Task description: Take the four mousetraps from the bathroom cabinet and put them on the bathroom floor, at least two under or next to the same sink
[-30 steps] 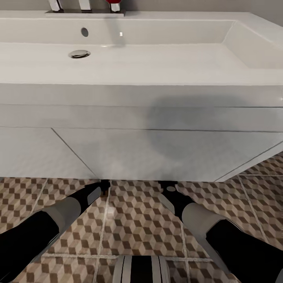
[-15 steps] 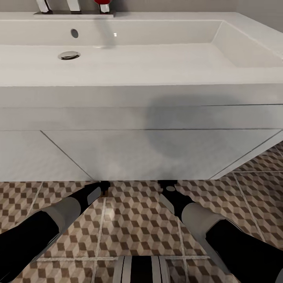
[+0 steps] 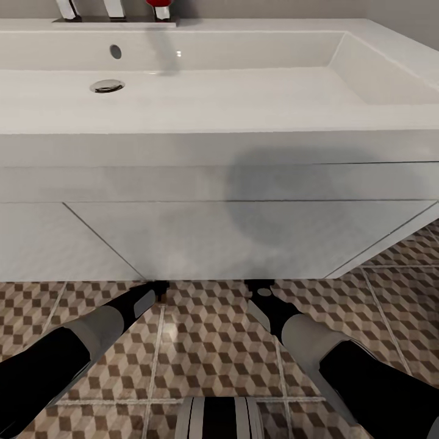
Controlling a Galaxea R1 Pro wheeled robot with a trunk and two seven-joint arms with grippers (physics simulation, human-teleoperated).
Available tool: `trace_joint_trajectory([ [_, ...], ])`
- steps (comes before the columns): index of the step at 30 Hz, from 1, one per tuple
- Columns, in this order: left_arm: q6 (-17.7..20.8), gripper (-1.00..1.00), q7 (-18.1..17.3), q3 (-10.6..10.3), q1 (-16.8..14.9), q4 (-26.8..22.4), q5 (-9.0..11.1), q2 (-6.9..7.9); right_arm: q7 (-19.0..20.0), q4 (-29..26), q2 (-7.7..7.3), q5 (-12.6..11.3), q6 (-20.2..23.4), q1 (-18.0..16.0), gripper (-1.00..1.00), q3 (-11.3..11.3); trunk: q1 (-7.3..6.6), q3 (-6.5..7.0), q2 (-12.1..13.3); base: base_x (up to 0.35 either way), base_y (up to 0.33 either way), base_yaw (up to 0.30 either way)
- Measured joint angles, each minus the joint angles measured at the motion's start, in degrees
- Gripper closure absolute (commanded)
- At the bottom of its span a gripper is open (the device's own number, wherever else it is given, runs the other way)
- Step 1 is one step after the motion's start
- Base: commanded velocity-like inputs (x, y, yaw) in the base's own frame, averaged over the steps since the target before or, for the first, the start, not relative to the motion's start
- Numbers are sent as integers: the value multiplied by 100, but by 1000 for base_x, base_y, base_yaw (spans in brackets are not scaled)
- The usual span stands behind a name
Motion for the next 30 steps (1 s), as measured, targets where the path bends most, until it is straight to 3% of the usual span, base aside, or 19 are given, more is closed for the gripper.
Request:
trace_joint_trajectory([
  [5,-311,100,1,1,0,5,-2,2,0,1,-2,0,8,0,100,93,0,0,0,0,0,0],
  [30,-334,100,3,1,0,12,0,2,-10,1,-1,0,9,0,100,170,0,-87,0,0,0,30],
])
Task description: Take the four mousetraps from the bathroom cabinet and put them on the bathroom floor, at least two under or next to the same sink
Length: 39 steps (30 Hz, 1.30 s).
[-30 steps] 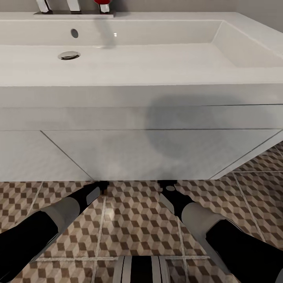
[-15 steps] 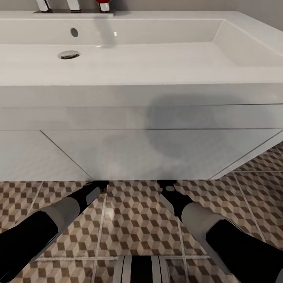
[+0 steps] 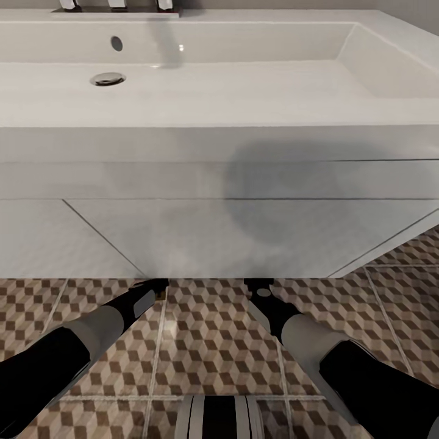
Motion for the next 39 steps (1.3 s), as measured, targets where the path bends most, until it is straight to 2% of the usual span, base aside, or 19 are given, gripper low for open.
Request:
trace_joint_trajectory([
  [39,11,100,6,0,0,3,-1,4,-3,0,-13,9,-17,0,100,45,0,-120,0,0,0,34],
])
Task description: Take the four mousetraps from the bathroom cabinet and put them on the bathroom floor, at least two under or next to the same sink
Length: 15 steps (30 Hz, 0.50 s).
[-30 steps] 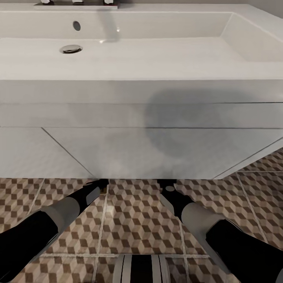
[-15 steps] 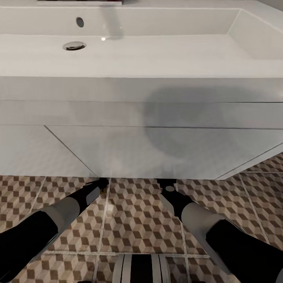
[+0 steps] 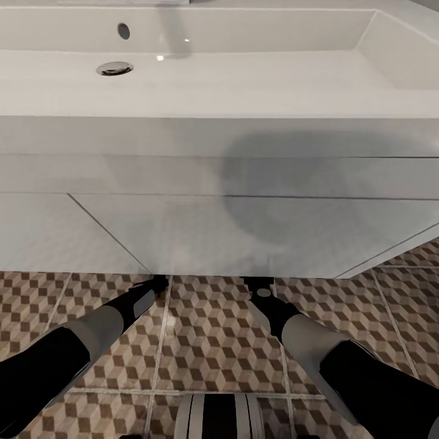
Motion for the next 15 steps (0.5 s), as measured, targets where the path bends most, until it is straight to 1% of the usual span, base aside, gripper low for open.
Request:
trace_joint_trajectory([
  [15,21,100,29,8,-40,-93,-9,-7,-23,-27,-18,0,0,0,100,-8,0,0,0,0,0,0],
])
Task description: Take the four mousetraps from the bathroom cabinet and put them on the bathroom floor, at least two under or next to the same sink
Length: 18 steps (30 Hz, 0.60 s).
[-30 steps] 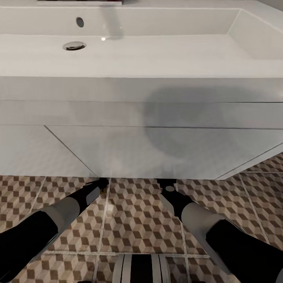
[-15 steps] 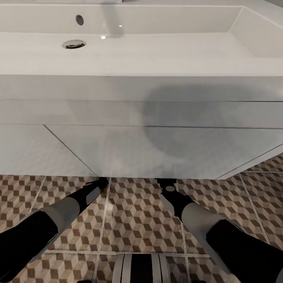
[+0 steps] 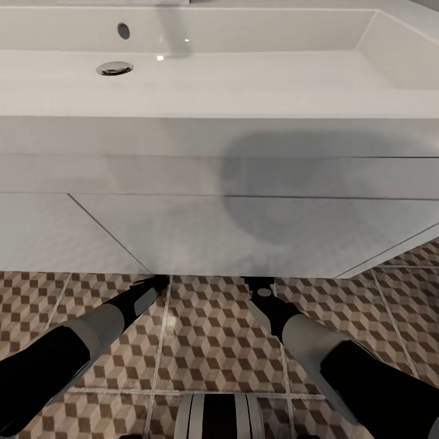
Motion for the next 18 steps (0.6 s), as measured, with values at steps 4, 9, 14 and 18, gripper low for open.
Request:
trace_joint_trajectory([
  [4,0,100,1,0,-37,-64,1,-6,1,-58,-7,2,1,0,100,2,0,0,0,0,0,0],
  [9,0,100,5,1,-46,-116,3,-6,1,-112,-12,1,1,0,100,3,0,0,0,0,0,0],
  [14,-4,100,6,1,-47,-125,1,1,1,-122,-13,1,1,0,100,6,0,0,0,0,0,0],
  [18,-7,100,6,6,-47,-131,6,-1,3,-121,-13,1,-2,0,100,7,0,-18,0,0,0,0],
])
